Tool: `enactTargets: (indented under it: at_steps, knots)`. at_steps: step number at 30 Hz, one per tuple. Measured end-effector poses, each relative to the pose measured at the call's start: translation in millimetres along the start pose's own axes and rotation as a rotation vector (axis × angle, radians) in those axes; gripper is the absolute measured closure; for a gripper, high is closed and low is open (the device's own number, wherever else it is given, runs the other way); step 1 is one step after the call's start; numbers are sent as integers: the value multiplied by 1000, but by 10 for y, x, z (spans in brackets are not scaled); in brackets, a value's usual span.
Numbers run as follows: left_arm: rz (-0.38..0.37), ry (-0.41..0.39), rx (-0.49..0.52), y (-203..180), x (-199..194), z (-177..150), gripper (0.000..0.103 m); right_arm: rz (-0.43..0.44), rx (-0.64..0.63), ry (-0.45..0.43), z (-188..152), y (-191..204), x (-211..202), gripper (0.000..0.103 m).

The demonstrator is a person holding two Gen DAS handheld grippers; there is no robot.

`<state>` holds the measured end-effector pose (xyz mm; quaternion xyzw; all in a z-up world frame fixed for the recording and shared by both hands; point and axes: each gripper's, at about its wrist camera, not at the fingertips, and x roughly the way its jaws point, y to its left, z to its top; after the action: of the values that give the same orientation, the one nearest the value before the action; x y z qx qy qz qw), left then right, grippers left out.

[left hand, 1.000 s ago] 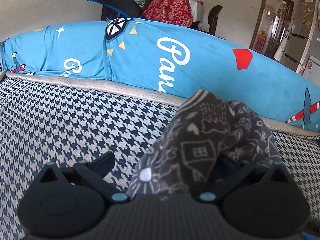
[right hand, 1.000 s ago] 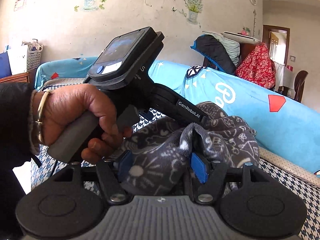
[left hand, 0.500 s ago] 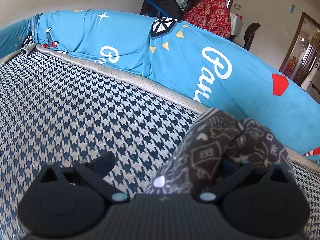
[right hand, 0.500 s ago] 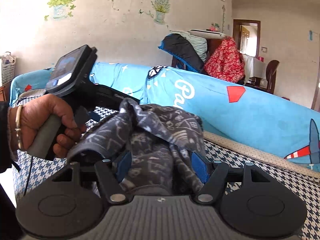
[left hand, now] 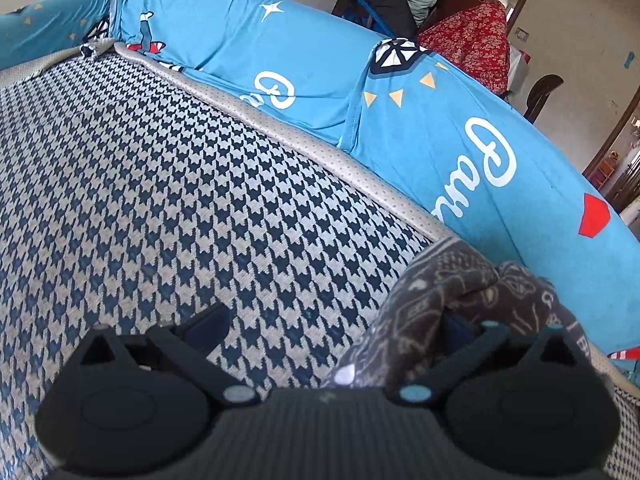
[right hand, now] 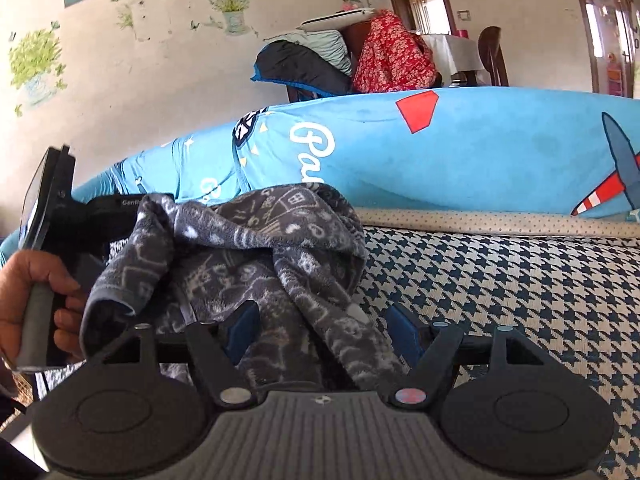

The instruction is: Fold clothes

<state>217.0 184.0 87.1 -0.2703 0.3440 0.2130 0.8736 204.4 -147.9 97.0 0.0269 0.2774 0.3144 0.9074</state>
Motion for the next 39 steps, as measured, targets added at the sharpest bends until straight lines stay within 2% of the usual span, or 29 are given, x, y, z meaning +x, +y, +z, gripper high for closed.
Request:
enactTargets:
  at_steps: [4,10,11,12,15,16,17,18,22,27,30,33,36,39]
  knots:
    - [25,-30,18,27,-49,26,0,-29,6,12,-34,-91,31,33]
    - [-10,-68,-8,51,-223,74,0,-28,39,74,-128,-69,203,33]
    - [-13,-78,-4,44,-257,82,0,-26,49,81,-141,-67,226,35]
    - [-17,-84,-2,40,-289,87,0,-22,58,87,-153,-65,248,43]
    - [-53,-96,-4,36,-399,92,0,-27,75,103,-161,-65,279,60]
    - [-84,-101,1,24,-458,89,0,-25,81,106,-158,-67,278,70]
    - [-117,-105,24,-10,-521,75,0,-23,87,109,-154,-70,276,78]
    - [-149,-110,52,-49,-583,58,0,-25,92,109,-149,-72,274,81]
    - [-275,-117,185,-243,-814,-64,0,-30,107,77,-110,-66,212,84]
    - [-436,-74,399,-573,-972,-332,0,-22,134,0,-30,-84,52,86]
    - [-478,-45,516,-748,-977,-499,0,-26,164,-42,52,-148,-38,86]
    - [-475,-40,615,-862,-971,-653,0,-33,179,-83,127,-196,-136,86]
    - [-458,-14,667,-932,-903,-745,0,-37,190,-114,172,-219,-239,86]
    - [-486,-3,692,-954,-906,-804,0,-43,183,-137,207,-221,-325,86]
